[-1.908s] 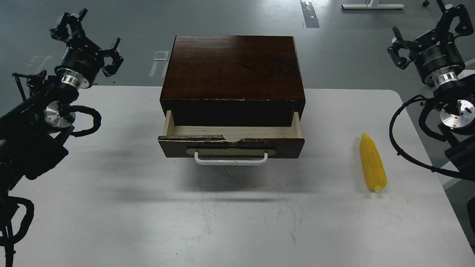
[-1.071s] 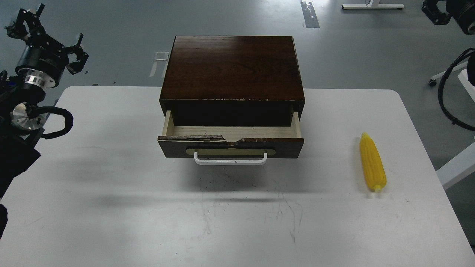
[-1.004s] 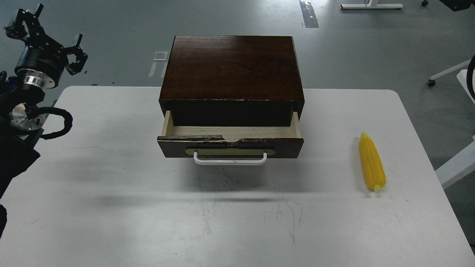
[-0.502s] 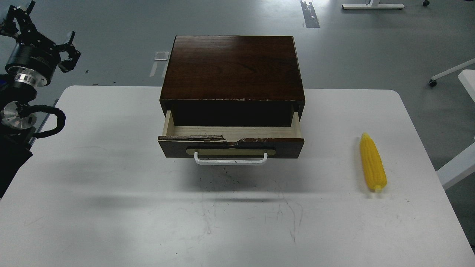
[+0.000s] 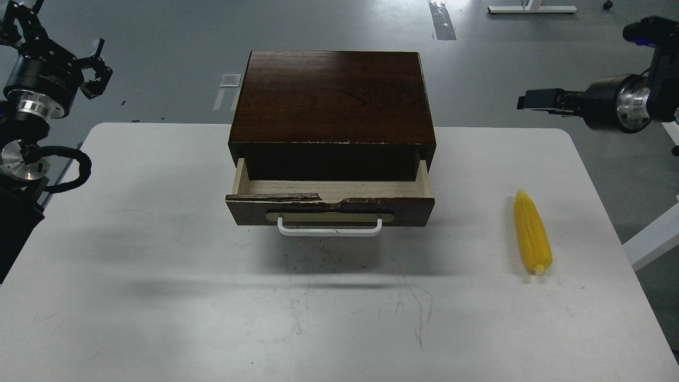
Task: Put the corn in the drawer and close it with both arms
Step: 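Grasp the yellow corn cob with the right gripper, then lift the corn cob with the right gripper over the box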
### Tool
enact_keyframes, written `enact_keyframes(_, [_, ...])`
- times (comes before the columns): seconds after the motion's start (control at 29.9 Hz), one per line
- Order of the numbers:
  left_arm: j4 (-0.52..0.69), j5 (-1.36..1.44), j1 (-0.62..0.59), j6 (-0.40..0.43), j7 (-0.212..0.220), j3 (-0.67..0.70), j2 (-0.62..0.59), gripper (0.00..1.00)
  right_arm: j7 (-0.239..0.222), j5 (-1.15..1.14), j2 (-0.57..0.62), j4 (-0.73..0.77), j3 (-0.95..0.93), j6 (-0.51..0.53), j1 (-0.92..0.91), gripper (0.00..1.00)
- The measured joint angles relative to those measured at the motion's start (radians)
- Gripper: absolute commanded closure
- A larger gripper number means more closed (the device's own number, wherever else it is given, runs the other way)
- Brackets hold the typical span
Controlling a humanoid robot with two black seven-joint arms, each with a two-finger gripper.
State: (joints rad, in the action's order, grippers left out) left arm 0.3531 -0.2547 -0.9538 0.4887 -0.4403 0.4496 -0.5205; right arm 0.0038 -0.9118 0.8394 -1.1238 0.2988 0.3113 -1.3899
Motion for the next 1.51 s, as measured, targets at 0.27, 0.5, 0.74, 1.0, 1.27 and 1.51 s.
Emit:
enact_keyframes(0.27, [0.000, 0.000, 0.006, 0.000, -0.004, 0.000, -0.001, 0.02, -0.002, 0.000, -0.037, -0.011, -0.001, -0.067, 0.185, 0.05])
enact_keyframes(0.5, [0.000, 0.001, 0.000, 0.000, 0.000, 0.000, -0.021, 0.02, -0.002, -0.004, -0.073, 0.003, 0.001, -0.166, 0.282, 0.11])
enact_keyframes(0.74, [0.001, 0.010, 0.010, 0.000, 0.003, -0.002, -0.031, 0.02, -0.007, -0.007, -0.108, 0.039, 0.004, -0.192, 0.318, 0.16])
enact_keyframes(1.0, [-0.001, 0.011, 0.013, 0.000, 0.004, -0.002, -0.032, 0.02, -0.001, -0.009, -0.148, 0.107, 0.006, -0.188, 0.334, 0.38])
enact_keyframes(1.27, [-0.004, 0.012, 0.014, 0.000, 0.005, -0.002, -0.048, 0.02, 0.007, -0.007, -0.151, 0.100, 0.005, -0.185, 0.346, 0.68])
enact_keyframes(1.51, [-0.004, 0.012, 0.015, 0.000, 0.005, -0.002, -0.051, 0.02, 0.007, -0.004, -0.149, 0.100, -0.003, -0.183, 0.335, 0.80])
